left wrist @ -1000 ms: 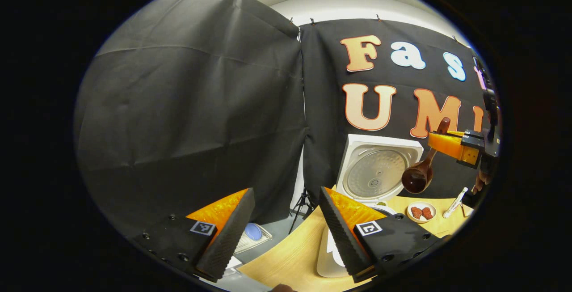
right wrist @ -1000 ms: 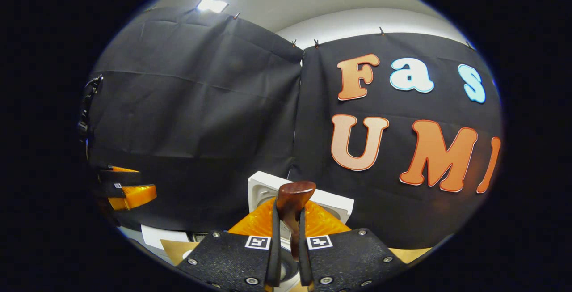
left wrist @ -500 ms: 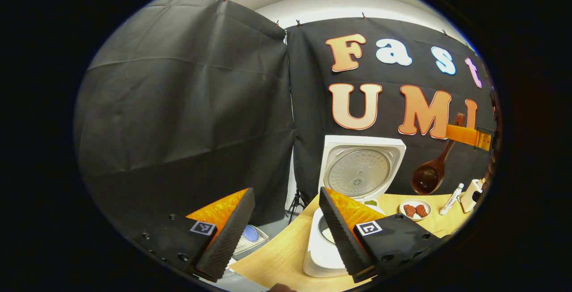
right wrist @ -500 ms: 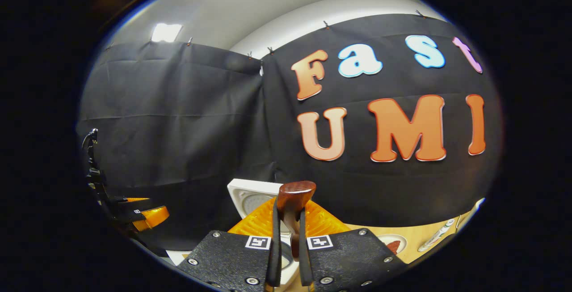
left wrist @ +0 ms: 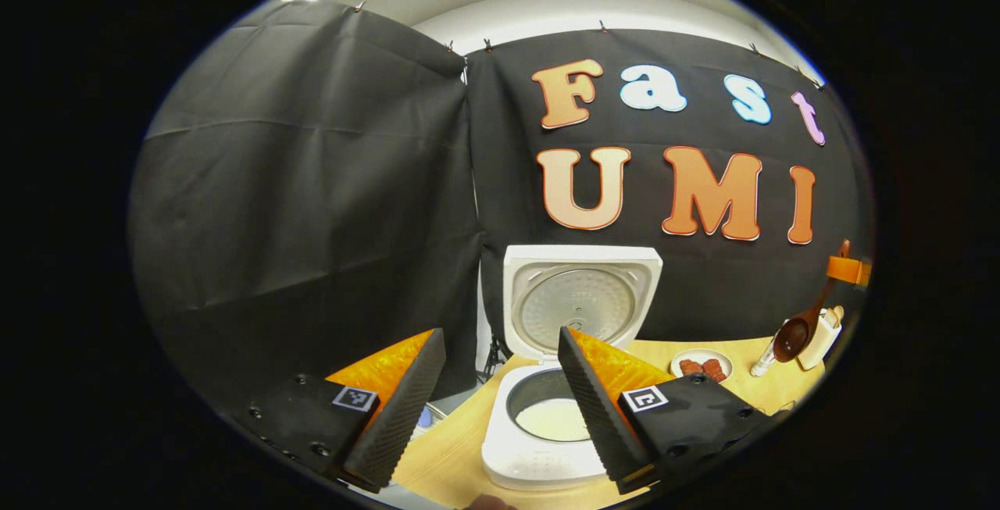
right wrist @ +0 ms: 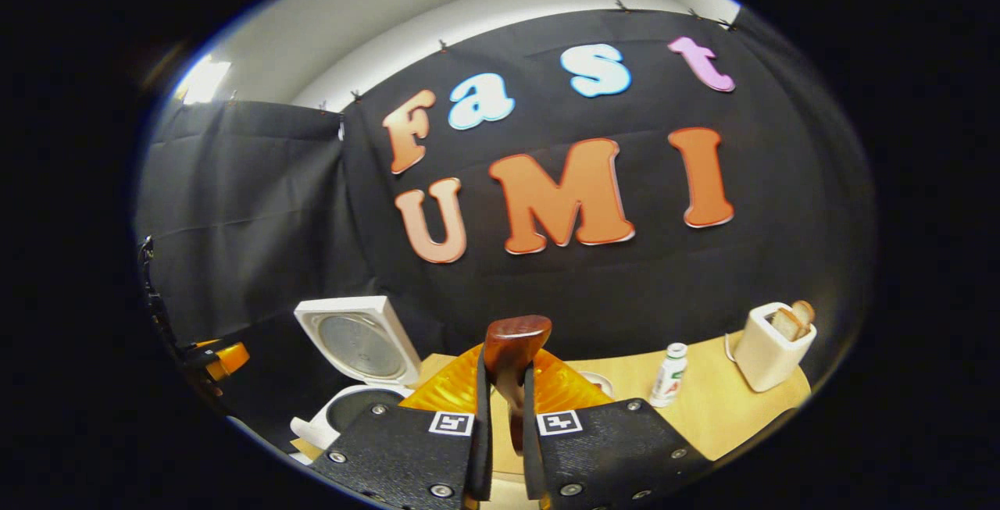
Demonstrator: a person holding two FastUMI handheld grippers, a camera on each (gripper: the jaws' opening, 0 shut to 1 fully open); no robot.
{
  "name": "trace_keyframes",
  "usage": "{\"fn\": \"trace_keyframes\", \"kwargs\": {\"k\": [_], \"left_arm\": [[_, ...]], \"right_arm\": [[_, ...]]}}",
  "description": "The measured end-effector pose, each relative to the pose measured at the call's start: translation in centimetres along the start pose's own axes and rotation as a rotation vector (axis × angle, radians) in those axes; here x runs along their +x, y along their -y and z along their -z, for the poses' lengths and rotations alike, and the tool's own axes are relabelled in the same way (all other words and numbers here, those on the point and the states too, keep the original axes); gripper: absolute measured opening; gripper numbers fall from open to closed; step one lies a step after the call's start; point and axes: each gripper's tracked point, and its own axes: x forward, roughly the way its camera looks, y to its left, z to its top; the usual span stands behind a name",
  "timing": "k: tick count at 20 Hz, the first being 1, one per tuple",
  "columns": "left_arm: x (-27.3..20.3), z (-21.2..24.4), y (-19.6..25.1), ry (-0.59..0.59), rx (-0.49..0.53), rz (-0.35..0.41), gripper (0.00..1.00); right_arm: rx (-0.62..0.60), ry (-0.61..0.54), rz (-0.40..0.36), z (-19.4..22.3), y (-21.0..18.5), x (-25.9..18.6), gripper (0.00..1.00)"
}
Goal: Close the left gripper, press the button to open the rice cooker; take a wooden spoon from the chopstick holder with the right hand, scoop a spoonful of rice and pour it into the rice cooker, then put the wooden spoon back into the chopstick holder.
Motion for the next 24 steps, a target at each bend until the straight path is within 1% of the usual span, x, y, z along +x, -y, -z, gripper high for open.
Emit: {"fn": "trace_keyframes", "kwargs": {"k": [2,4,6,9,10,14,18,21,24], "left_arm": [[0.4,-0.1,1.9,-0.002,0.011,0.025,0.99],[0.7,-0.4,3.7,0.001,0.022,0.052,0.98],[0.9,-0.8,5.6,0.006,0.030,0.079,0.98],[1.0,-0.7,7.7,0.007,0.034,0.113,0.99],[0.9,-0.7,8.4,0.005,0.034,0.123,0.98],[1.4,-1.4,10.8,0.016,0.045,0.149,0.99],[2.0,-2.7,12.3,0.040,0.063,0.159,0.99],[2.9,-4.1,12.3,0.060,0.072,0.150,0.98],[4.1,-5.6,11.5,0.063,0.050,0.131,0.98]], "right_arm": [[0.026,-0.020,0.088,0.8,3.9,-1.8,0.16],[0.050,-0.058,0.166,2.7,7.7,-4.0,0.16],[0.076,-0.087,0.223,4.1,10.2,-6.0,0.16],[0.106,-0.125,0.287,6.6,13.4,-8.4,0.16],[0.112,-0.136,0.301,7.2,13.9,-9.4,0.16],[0.165,-0.191,0.348,11.2,16.0,-10.8,0.16],[0.275,-0.207,0.350,14.5,16.8,-10.9,0.16],[0.356,-0.209,0.375,16.9,18.3,-10.8,0.16],[0.428,-0.218,0.381,18.7,18.9,-10.7,0.17]]}}
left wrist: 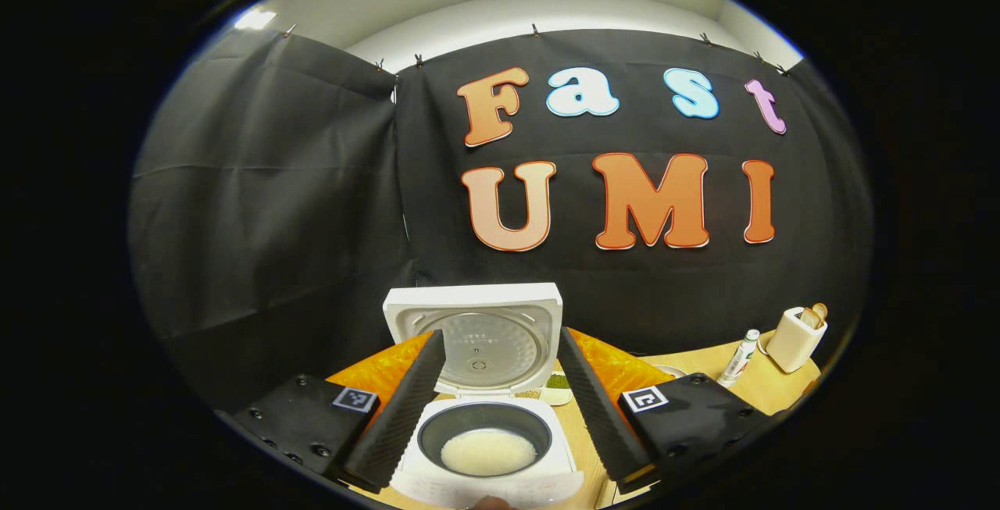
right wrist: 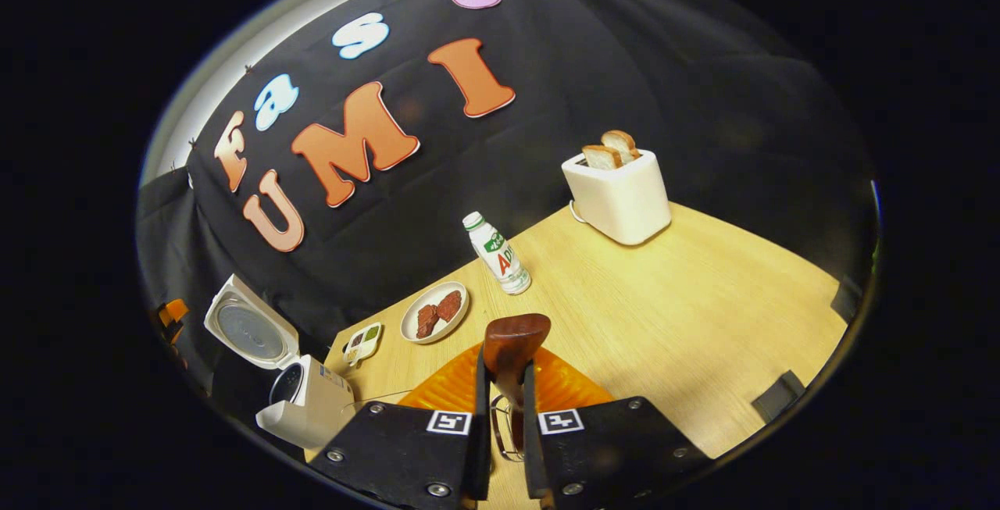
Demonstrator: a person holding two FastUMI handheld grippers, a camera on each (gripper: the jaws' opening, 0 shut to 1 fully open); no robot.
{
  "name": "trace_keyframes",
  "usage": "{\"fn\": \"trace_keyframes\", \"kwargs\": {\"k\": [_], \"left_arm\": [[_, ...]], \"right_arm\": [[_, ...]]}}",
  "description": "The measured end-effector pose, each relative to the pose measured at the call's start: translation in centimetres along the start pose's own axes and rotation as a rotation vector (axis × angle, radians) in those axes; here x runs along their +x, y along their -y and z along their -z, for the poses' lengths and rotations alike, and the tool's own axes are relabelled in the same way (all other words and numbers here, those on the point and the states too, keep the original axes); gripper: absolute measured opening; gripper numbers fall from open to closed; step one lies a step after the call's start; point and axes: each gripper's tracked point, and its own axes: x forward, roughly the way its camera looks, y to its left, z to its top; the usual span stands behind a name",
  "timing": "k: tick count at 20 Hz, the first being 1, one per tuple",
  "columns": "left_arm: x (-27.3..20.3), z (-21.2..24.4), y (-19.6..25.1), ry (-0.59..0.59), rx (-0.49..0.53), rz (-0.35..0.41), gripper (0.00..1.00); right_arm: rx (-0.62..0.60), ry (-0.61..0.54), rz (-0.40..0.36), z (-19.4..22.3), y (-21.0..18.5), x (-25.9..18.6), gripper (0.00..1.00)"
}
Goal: Close the left gripper, press the button to open the rice cooker; take a wooden spoon from the chopstick holder with the right hand, scoop a spoonful of rice and pour it into the rice cooker, then put the wooden spoon back into the chopstick holder.
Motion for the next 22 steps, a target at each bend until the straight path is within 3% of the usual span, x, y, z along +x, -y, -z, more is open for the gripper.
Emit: {"fn": "trace_keyframes", "kwargs": {"k": [7,9,10,11,12,14,18,22], "left_arm": [[4.5,-3.9,-2.7,0.010,-0.090,-0.014,0.98],[6.4,-4.9,-3.7,-0.002,-0.123,-0.019,0.98],[7.2,-5.5,-4.1,-0.003,-0.140,-0.019,0.98],[8.1,-6.1,-4.1,-0.008,-0.149,-0.008,0.98],[9.1,-6.2,-4.4,-0.017,-0.158,-0.013,0.98],[11.2,-6.3,-4.7,-0.054,-0.163,-0.018,0.98],[15.1,-5.1,-4.9,-0.154,-0.205,-0.022,0.98],[19.3,-3.3,-4.4,-0.237,-0.126,-0.027,0.99]], "right_arm": [[0.110,-0.002,0.010,0.8,2.1,0.7,0.25],[0.103,-0.004,0.048,0.1,3.2,0.8,0.32],[0.093,-0.003,0.059,-0.3,3.4,0.6,0.42],[0.080,0.010,0.065,-1.1,3.6,0.3,0.58],[0.065,0.026,0.069,-2.0,3.6,-0.1,0.59],[0.030,0.064,0.087,-4.0,3.9,-1.0,0.73],[-0.051,0.157,0.124,-8.9,3.7,-3.4,0.82],[-0.156,0.262,0.130,-14.2,1.5,-6.6,0.85]]}}
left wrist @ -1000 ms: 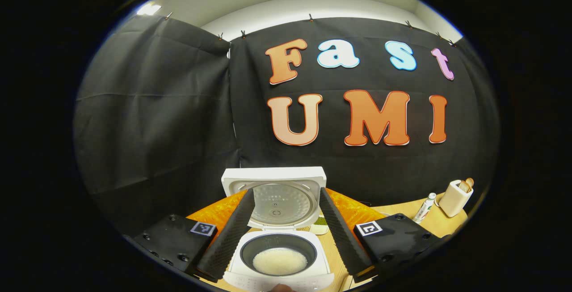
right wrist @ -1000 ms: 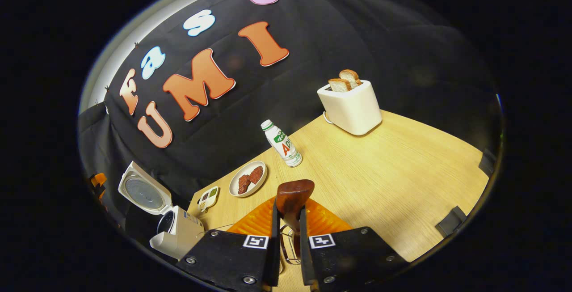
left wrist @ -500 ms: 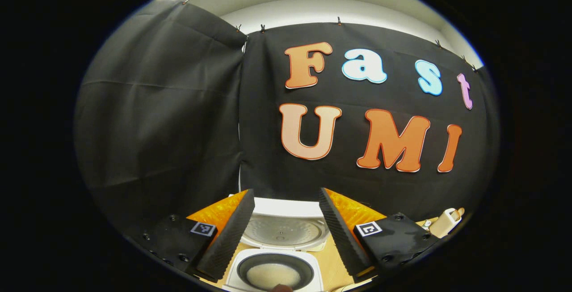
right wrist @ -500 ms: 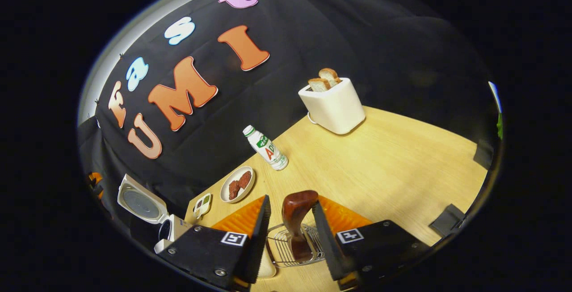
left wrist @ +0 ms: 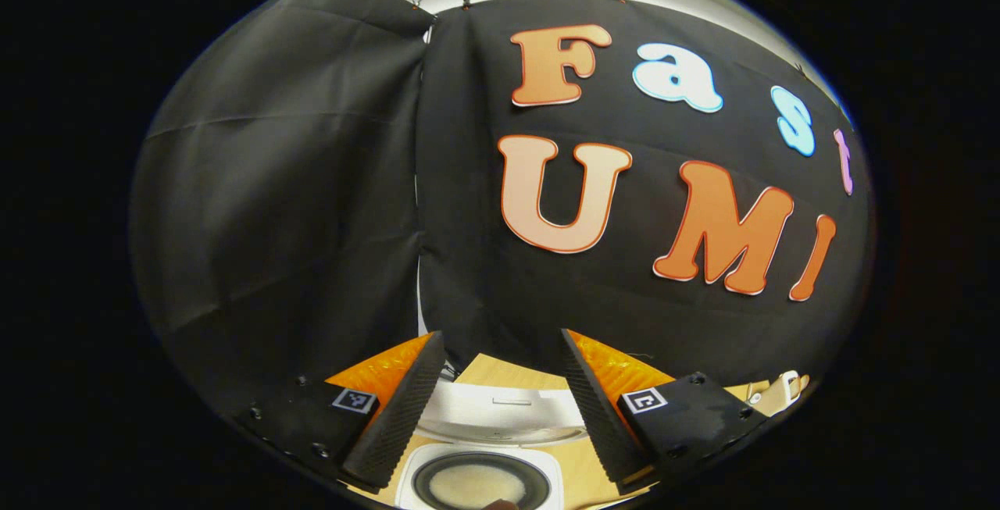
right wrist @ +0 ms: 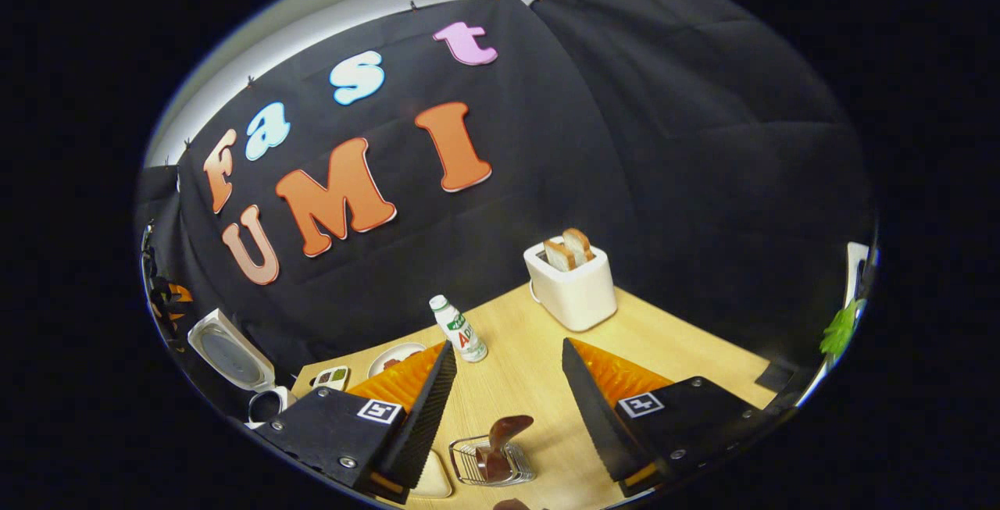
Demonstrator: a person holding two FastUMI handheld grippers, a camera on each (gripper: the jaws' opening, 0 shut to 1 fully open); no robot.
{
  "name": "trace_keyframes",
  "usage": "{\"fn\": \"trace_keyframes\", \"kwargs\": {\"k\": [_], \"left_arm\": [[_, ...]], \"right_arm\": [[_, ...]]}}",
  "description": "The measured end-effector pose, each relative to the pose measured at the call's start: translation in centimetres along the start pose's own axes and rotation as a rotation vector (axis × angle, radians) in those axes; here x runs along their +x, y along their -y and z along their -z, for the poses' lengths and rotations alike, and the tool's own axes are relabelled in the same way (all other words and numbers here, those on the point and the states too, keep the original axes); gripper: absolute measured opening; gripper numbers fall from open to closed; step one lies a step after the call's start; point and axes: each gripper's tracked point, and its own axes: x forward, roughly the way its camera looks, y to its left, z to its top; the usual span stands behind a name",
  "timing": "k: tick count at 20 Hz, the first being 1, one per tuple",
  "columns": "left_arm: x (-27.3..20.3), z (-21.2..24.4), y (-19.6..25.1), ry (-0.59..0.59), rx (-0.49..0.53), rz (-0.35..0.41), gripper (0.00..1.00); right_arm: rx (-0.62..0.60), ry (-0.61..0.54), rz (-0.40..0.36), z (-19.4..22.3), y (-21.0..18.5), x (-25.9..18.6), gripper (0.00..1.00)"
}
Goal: Close the left gripper, press the button to open the rice cooker; take a wooden spoon from the chopstick holder with the right hand, scoop a spoonful of rice and pour it into the rice cooker, then put the wooden spoon back into the chopstick holder.
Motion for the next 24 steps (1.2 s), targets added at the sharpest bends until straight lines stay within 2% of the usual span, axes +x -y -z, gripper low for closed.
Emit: {"fn": "trace_keyframes", "kwargs": {"k": [2,3,4,6,10,17,21,24], "left_arm": [[1.6,1.8,0.3,-0.069,0.034,0.003,0.99],[2.4,2.2,0.3,-0.093,0.038,0.008,0.98],[2.4,2.7,0.4,-0.103,0.037,0.002,0.99],[3.3,4.2,0.4,-0.149,0.031,0.005,0.98],[2.9,4.8,0.0,-0.142,0.073,-0.006,0.99],[-3.5,8.3,-0.3,-0.108,0.084,-0.006,0.99],[-7.9,13.5,-0.6,-0.136,0.079,0.003,0.99],[-9.3,17.5,-0.7,-0.156,0.076,0.003,0.98]], "right_arm": [[-0.052,0.056,0.000,-2.5,-0.9,-1.2,0.87],[-0.076,0.077,-0.003,-3.4,-1.3,-1.6,0.96],[-0.098,0.094,-0.005,-4.3,-1.8,-2.1,0.88],[-0.124,0.120,-0.016,-5.8,-2.6,-3.1,0.89],[-0.145,0.147,-0.043,-7.1,-3.9,-3.2,0.88],[-0.162,0.112,-0.128,-5.8,-8.2,-1.1,0.88],[-0.163,0.093,-0.192,-5.1,-11.3,0.3,0.88],[-0.168,0.081,-0.239,-4.8,-13.9,1.6,0.89]]}}
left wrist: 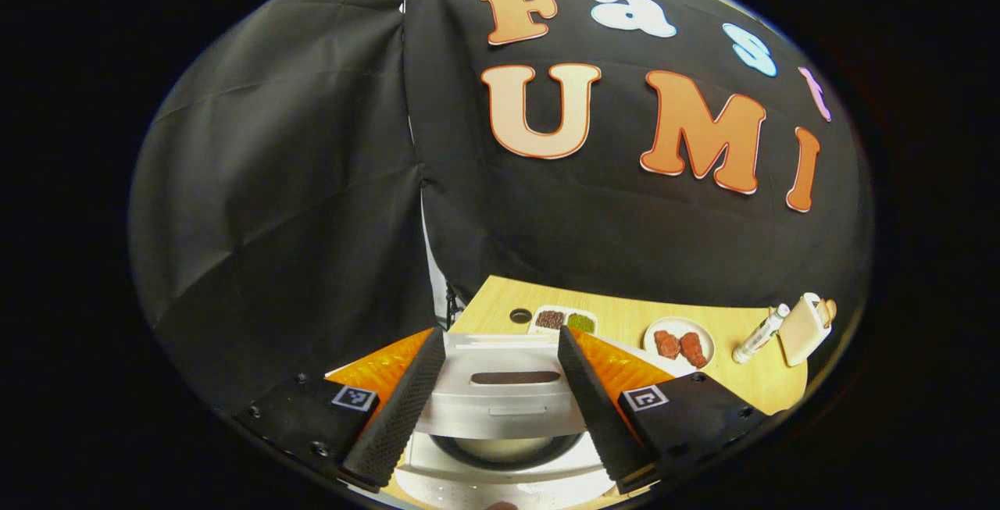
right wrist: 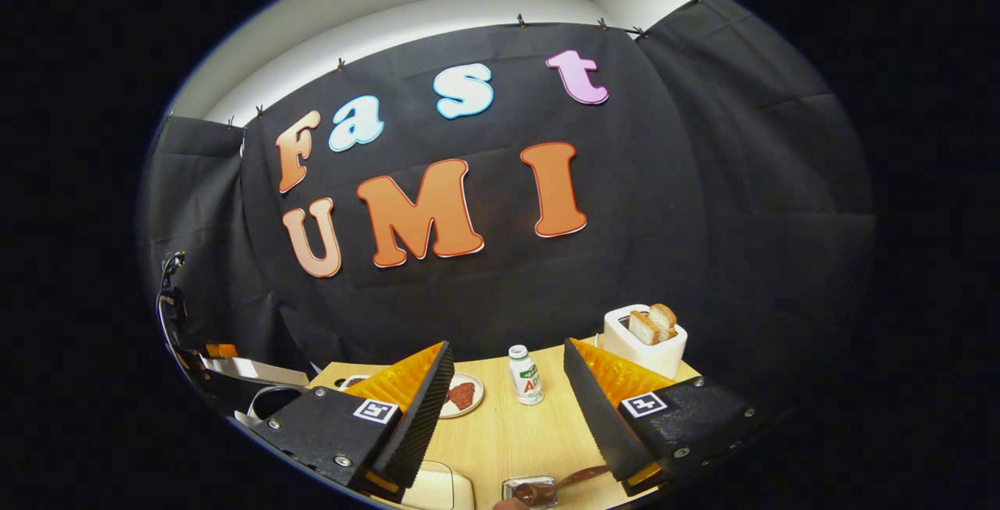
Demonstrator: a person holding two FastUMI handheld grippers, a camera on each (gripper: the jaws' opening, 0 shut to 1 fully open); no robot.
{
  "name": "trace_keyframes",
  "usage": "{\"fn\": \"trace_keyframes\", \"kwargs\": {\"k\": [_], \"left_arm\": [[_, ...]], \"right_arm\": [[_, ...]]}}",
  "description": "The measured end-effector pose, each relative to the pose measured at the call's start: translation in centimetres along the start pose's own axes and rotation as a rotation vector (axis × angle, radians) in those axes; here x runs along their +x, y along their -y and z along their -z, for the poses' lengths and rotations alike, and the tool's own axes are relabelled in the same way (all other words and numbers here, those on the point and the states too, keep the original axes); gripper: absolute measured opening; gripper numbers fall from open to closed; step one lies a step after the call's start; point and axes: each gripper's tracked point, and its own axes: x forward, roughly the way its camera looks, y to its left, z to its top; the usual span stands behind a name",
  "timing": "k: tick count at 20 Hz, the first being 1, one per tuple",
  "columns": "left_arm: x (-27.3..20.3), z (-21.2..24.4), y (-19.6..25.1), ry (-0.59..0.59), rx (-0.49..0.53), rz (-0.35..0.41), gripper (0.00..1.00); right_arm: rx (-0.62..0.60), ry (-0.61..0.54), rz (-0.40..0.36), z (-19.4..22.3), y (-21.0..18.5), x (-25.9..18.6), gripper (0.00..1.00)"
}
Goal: Close the left gripper, press the button to open the rice cooker; take a wooden spoon from the chopstick holder with the right hand, scoop a spoonful of rice and pour it into the rice cooker, then put the wooden spoon back into the chopstick holder.
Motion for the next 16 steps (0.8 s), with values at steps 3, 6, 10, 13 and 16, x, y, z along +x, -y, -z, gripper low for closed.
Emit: {"fn": "trace_keyframes", "kwargs": {"k": [3,6,10,13,16], "left_arm": [[-0.8,3.8,0.8,-0.059,-0.002,0.030,0.99],[-1.1,6.7,0.8,-0.124,0.006,0.035,1.00],[-0.7,13.4,0.2,-0.307,0.008,0.019,0.99],[-0.9,13.2,-0.3,-0.320,0.007,0.000,0.98],[-1.1,12.7,-0.5,-0.333,0.005,0.009,0.99]], "right_arm": [[-0.008,-0.010,-0.041,0.4,-1.9,0.9,0.89],[-0.009,-0.023,-0.076,1.0,-3.4,1.3,0.89],[0.000,-0.043,-0.102,2.1,-4.8,1.4,0.89],[0.000,-0.041,-0.117,2.0,-5.4,1.2,0.89],[0.000,-0.027,-0.125,1.5,-6.0,1.0,0.89]]}}
